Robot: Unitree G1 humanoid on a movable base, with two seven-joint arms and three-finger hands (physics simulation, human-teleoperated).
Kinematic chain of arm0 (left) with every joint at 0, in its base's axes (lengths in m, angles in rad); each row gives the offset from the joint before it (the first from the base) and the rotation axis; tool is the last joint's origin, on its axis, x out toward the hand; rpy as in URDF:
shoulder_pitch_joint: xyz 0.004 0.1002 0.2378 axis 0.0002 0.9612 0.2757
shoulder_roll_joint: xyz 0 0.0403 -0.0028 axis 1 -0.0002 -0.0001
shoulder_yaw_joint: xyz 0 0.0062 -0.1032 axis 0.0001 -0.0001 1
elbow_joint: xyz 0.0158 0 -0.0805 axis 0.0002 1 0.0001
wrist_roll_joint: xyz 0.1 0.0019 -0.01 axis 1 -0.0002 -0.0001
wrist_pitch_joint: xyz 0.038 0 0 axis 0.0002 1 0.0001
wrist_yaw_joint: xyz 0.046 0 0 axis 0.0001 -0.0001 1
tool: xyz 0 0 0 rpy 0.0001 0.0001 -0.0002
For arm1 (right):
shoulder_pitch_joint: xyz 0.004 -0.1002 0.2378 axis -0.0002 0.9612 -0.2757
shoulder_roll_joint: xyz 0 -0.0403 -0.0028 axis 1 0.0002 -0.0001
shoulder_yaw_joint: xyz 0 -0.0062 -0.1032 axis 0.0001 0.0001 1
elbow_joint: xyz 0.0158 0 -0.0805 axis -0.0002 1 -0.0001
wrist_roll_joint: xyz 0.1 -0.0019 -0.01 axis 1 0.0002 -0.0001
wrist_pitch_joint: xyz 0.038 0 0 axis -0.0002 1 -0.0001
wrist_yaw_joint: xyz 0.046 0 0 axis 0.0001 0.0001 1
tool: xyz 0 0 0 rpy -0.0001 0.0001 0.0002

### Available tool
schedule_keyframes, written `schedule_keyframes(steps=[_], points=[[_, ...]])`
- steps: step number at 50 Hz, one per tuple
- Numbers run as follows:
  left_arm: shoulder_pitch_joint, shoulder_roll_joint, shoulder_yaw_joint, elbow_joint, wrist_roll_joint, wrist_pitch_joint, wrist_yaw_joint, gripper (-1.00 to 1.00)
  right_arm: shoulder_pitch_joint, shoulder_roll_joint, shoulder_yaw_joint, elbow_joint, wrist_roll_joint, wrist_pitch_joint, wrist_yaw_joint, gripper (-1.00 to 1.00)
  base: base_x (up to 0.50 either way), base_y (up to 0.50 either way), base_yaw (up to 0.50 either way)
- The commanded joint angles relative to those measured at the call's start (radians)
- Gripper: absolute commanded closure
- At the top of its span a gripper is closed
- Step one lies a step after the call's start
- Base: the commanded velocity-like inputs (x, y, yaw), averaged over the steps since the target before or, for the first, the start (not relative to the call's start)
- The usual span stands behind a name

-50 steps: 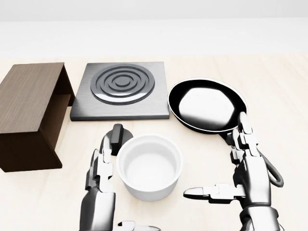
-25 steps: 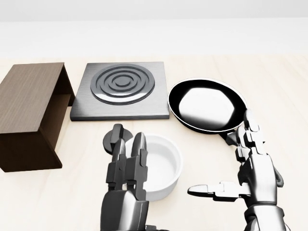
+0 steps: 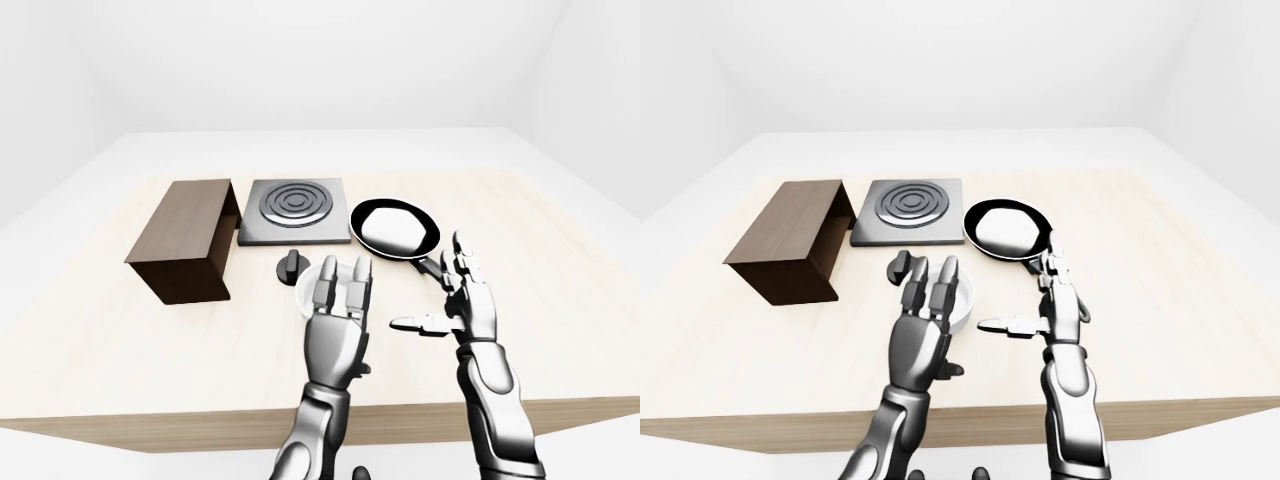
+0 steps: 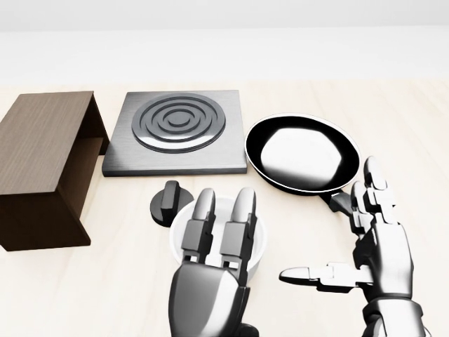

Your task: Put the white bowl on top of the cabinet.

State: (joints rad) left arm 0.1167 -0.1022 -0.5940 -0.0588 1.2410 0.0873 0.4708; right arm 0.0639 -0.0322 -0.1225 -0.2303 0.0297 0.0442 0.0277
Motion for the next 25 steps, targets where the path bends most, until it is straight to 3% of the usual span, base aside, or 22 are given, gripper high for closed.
schedule_keyframes(steps=[1,6,17,25], points=[[-0.013,-0.013,0.008,0.017,0.112,0.000,-0.071,-1.00,0.003,0.000,-0.008,-0.016,0.007,0.009,0.003,-1.00,0.00,0.00,0.00],[-0.025,-0.018,0.020,0.043,0.173,0.000,-0.125,-1.00,0.002,-0.001,-0.011,-0.018,0.010,0.010,0.003,-1.00,0.00,0.00,0.00],[-0.039,-0.030,0.048,0.051,0.183,0.000,-0.151,-1.00,0.001,-0.002,-0.016,-0.020,0.014,0.011,0.005,-1.00,0.00,0.00,0.00],[-0.077,-0.036,0.101,0.085,0.203,0.000,-0.200,-1.00,0.001,-0.001,-0.013,-0.017,0.012,0.008,0.004,-1.00,0.00,0.00,0.00]])
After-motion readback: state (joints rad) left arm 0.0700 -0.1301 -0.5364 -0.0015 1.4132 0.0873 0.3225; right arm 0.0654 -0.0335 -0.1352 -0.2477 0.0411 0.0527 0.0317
